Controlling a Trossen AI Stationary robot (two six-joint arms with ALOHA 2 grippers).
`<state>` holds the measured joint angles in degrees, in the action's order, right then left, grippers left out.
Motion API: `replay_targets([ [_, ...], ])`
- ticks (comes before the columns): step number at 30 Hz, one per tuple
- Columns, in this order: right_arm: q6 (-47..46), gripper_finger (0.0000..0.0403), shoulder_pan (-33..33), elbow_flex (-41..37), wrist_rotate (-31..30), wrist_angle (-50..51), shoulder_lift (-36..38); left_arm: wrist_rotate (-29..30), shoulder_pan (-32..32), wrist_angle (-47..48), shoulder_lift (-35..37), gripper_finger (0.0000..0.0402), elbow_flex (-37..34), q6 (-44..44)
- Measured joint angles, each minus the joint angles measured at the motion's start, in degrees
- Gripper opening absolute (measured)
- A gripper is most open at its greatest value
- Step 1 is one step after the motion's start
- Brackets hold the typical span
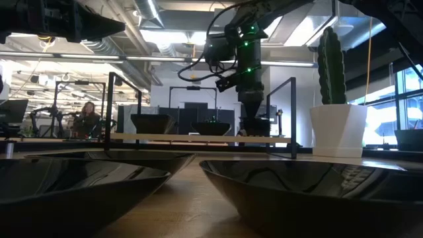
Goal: Pick & Place Mini shaped plates
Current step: Stack the square plate on the top of the square plate on the shelf
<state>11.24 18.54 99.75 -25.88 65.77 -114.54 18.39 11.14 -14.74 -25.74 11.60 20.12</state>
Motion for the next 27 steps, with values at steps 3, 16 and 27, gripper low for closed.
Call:
replay_targets([
  [3,-0.5,0.0100,-0.6,-0.1,-3.3,0.0,0.0,0.0,0.0,0.0,0.0,0.0004,0.0,0.0],
  [16,-0.4,0.0100,-1.1,1.2,2.2,0.4,0.1,0.0,0.0,0.0,0.0,0.0005,0.0,0.1],
  [27,-1.1,0.0100,-1.2,0.4,-0.9,1.0,0.2,0.0,0.0,0.0,0.0,0.0007,0.0,0.1],
])
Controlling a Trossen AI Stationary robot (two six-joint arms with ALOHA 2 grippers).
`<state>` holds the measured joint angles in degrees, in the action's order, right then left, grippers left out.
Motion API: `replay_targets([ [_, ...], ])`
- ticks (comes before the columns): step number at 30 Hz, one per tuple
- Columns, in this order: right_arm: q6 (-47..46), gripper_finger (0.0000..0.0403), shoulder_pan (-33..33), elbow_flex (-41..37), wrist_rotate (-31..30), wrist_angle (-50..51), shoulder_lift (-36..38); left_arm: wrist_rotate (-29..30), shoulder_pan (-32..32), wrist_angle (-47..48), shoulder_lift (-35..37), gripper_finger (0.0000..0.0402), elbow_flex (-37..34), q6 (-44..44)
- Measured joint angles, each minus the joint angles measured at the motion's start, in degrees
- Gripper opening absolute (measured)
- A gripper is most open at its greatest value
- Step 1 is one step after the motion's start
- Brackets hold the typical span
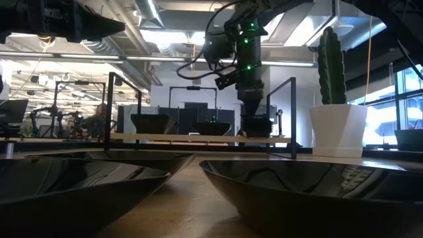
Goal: Pick & Place Mini shaped plates
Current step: Stack the square plate on the top of the square plate on the shelf
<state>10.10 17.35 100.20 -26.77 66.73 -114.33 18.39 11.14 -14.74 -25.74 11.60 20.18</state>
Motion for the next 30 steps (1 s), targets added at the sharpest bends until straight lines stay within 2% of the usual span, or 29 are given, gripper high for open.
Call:
replay_targets([
  [5,-1.1,0.0100,-0.8,2.6,-3.8,1.9,0.0,0.0,0.0,0.0,0.0,0.0004,0.0,0.0],
  [10,-4.7,0.0100,-3.5,9.6,-6.3,9.7,0.5,0.0,0.0,0.0,0.0,0.0008,0.0,0.0],
  [15,-8.8,0.0095,-11.2,13.0,1.9,15.9,4.1,0.0,0.0,0.0,0.0,0.0005,0.0,0.0],
  [19,-11.3,0.0074,-18.0,10.6,10.6,17.6,5.0,0.0,0.0,0.0,0.0,0.0005,0.0,0.0],
  [22,-9.9,0.0050,-21.7,6.0,14.7,15.2,5.0,0.0,0.0,0.0,0.0,0.0008,0.0,0.0],
  [26,-6.7,0.0008,-23.4,-0.7,19.4,10.0,4.9,0.0,0.0,0.0,0.0,0.0006,0.0,-1.0],
  [30,-5.7,0.0009,-21.7,-5.4,19.7,4.6,4.9,0.0,0.0,0.0,0.0,0.0004,0.0,-1.0],
])
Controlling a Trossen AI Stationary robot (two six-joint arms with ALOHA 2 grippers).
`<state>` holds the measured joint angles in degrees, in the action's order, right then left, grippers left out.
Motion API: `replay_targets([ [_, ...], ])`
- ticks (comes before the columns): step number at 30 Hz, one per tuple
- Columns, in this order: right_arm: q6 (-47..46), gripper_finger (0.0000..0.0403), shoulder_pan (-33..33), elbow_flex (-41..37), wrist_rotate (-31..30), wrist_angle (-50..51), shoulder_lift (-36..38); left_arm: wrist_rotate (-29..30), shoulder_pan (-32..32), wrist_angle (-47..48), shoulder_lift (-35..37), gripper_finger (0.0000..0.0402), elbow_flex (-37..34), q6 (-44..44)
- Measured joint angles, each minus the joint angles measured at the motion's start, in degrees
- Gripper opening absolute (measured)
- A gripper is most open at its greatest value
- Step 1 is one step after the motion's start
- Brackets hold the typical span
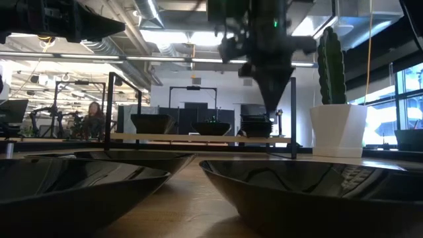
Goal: Pick & Place Mini shaped plates
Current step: Stack the square plate on the top of the square plate on the shelf
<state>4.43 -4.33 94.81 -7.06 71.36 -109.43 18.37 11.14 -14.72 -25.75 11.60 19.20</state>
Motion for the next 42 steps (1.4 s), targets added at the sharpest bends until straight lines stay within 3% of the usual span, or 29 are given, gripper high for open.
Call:
replay_targets([
  [12,0.8,0.0003,6.2,-9.3,3.7,-9.5,0.0,0.0,0.0,0.0,0.0,0.0004,0.0,1.4],
  [17,0.1,0.0003,7.0,-10.3,-2.9,-12.1,0.0,0.0,0.0,0.0,0.0,0.0007,0.0,1.3],
  [23,0.3,0.0002,8.4,-10.3,-4.5,-13.1,0.0,0.0,0.0,0.0,0.0,0.0006,0.0,1.3],
  [27,0.2,0.0002,9.3,-10.3,-8.7,-13.4,0.0,0.0,0.0,0.0,0.0,0.0004,0.0,1.3],
  [42,0.5,0.0002,11.9,-10.3,-9.1,-13.5,0.0,0.0,0.0,0.0,0.0,0.0006,0.0,1.3],
])
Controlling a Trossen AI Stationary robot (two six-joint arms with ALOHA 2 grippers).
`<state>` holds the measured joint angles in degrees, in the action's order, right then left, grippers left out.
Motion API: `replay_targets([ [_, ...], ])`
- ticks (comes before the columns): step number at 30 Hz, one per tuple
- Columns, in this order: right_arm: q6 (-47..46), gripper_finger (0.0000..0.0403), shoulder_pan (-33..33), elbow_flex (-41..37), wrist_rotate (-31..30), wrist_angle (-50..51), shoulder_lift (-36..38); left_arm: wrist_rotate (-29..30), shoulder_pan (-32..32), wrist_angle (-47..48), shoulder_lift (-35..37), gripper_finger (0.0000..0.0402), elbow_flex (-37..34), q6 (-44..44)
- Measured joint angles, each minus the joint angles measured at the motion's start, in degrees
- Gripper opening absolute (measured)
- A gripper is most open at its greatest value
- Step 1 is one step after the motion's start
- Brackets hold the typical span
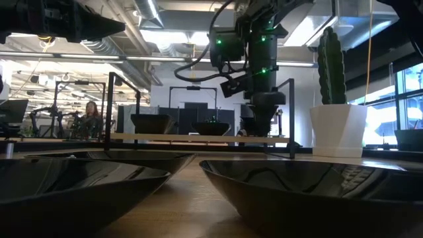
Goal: Pick & Place Mini shaped plates
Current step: Stack the square plate on the top of the square plate on the shelf
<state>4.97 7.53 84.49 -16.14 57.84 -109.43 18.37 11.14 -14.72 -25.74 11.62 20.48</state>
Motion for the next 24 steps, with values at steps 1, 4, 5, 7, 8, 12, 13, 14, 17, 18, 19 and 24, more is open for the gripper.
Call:
replay_targets([
  [1,0.0,0.0002,0.0,0.0,-0.2,0.0,0.0,0.0,0.0,0.0,0.0,0.0007,0.0,-0.1],
  [4,0.0,0.0002,0.0,0.0,-1.0,0.0,0.1,0.0,0.0,0.0,0.0,0.0008,0.0,-0.1],
  [5,0.0,0.0002,0.0,0.0,-1.0,-0.1,0.2,0.0,0.0,0.0,0.0,0.0007,0.0,-0.1],
  [7,0.0,0.0002,0.0,0.0,-1.1,-0.5,0.3,0.0,0.0,0.0,0.0,0.0006,0.0,-0.2],
  [8,0.0,0.0002,0.0,0.0,-1.6,-0.5,0.3,0.0,0.0,0.0,0.0,0.0005,0.0,-0.2],
  [12,0.0,0.0002,0.0,0.0,-3.8,-0.5,0.3,0.0,0.0,0.0,0.0,0.0005,0.0,-0.2],
  [13,0.0,0.0003,0.0,0.0,-3.9,-0.5,0.3,0.0,0.0,0.0,0.0,0.0006,0.0,-0.2],
  [14,0.0,0.0003,0.0,0.0,-3.9,-0.5,0.3,0.0,0.0,0.0,0.0,0.0007,0.0,-0.2],
  [17,0.0,0.0003,0.1,0.0,-3.9,-0.6,0.3,0.0,0.0,0.0,0.0,0.0008,0.0,-0.2],
  [18,0.0,0.0003,0.1,0.0,-4.2,-0.7,0.3,0.0,0.0,0.0,0.0,0.0008,0.0,-0.2],
  [19,0.0,0.0003,0.2,0.0,-4.8,-0.9,0.3,0.0,0.0,0.0,0.0,0.0007,0.0,-0.2],
  [24,0.5,0.0003,0.2,0.0,-5.8,-0.9,0.3,0.0,0.0,0.0,0.0,0.0004,0.0,-0.2],
])
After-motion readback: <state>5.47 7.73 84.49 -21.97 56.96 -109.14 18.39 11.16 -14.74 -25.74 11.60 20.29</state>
